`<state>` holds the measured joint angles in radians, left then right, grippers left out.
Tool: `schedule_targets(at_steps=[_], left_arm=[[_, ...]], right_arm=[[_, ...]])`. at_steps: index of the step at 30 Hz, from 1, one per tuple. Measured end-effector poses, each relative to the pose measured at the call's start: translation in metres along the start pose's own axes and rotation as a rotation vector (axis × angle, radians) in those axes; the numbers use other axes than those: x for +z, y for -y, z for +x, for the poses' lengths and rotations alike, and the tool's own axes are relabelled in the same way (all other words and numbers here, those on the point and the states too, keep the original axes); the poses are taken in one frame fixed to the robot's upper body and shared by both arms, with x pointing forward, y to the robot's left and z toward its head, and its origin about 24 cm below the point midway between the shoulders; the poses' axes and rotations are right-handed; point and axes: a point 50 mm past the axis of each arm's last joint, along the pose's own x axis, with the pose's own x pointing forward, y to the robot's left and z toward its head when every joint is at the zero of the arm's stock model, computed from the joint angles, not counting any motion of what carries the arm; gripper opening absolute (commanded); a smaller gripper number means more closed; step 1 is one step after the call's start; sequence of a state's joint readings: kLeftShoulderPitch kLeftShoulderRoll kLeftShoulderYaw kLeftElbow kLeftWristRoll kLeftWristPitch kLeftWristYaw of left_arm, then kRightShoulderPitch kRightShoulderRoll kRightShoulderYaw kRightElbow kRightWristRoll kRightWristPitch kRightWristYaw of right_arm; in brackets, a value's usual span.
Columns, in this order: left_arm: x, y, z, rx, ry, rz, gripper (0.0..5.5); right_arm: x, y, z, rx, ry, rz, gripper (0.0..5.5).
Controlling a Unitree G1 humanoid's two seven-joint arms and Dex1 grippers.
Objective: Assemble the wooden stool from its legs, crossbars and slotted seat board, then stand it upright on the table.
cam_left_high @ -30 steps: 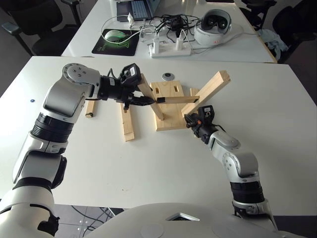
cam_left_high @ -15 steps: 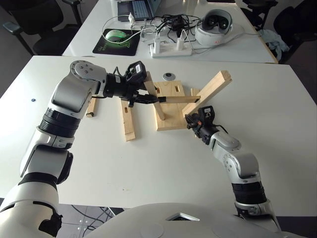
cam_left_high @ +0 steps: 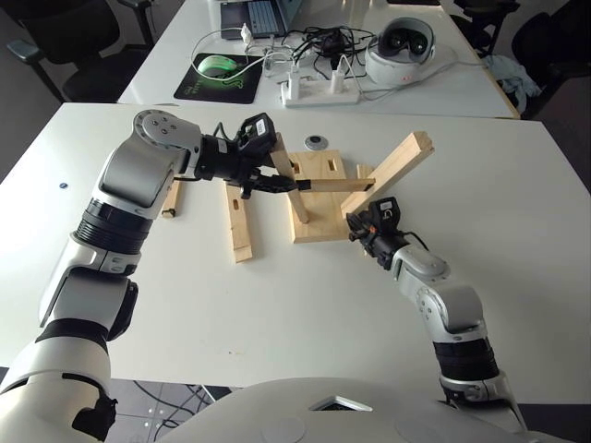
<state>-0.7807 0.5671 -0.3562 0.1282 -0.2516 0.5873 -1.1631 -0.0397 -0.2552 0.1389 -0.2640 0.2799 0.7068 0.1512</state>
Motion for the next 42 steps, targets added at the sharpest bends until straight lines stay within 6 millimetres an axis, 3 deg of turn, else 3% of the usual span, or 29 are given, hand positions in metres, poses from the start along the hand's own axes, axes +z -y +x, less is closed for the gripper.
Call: schedule_targets(at_steps=[2, 3, 17, 22, 26, 32, 36, 39, 42], left_arm=[[-0.002, 0.0, 0.0, 0.005, 0.013, 0.002, 2.03], [-0.004, 0.001, -0.001, 0.008, 0.022, 0.003, 2.4], [-0.019, 0.003, -0.018, 0.141, 0.111, -0.043, 4.35], [-0.027, 0.011, -0.039, 0.148, 0.048, -0.032, 4.38], [-0.061, 0.025, -0.057, 0.161, -0.037, -0.178, 4.38], [-0.043, 0.018, -0.112, 0.343, 0.029, -0.15, 4.38], [-0.048, 0.015, -0.138, 0.487, 0.009, -0.16, 4.38], [-0.06, 0.021, -0.133, 0.579, 0.029, -0.183, 4.38], [-0.068, 0.031, -0.107, 0.664, 0.112, -0.224, 4.38]], right_arm=[[0.0, 0.0, 0.0, 0.001, -0.003, 0.0, 0.98], [0.0, 0.0, 0.0, 0.001, -0.004, 0.001, 0.98], [-0.003, -0.017, 0.002, 0.049, -0.009, 0.036, 0.98], [-0.002, -0.027, 0.005, 0.08, -0.013, 0.064, 0.98], [0.0, -0.036, 0.005, 0.099, -0.004, 0.092, 0.98], [0.001, -0.041, 0.007, 0.076, 0.002, 0.134, 0.98], [0.003, -0.041, 0.008, 0.039, -0.001, 0.156, 0.98], [0.004, -0.037, 0.008, 0.003, -0.006, 0.161, 0.98], [0.008, -0.036, 0.008, -0.02, -0.01, 0.158, 0.98]])
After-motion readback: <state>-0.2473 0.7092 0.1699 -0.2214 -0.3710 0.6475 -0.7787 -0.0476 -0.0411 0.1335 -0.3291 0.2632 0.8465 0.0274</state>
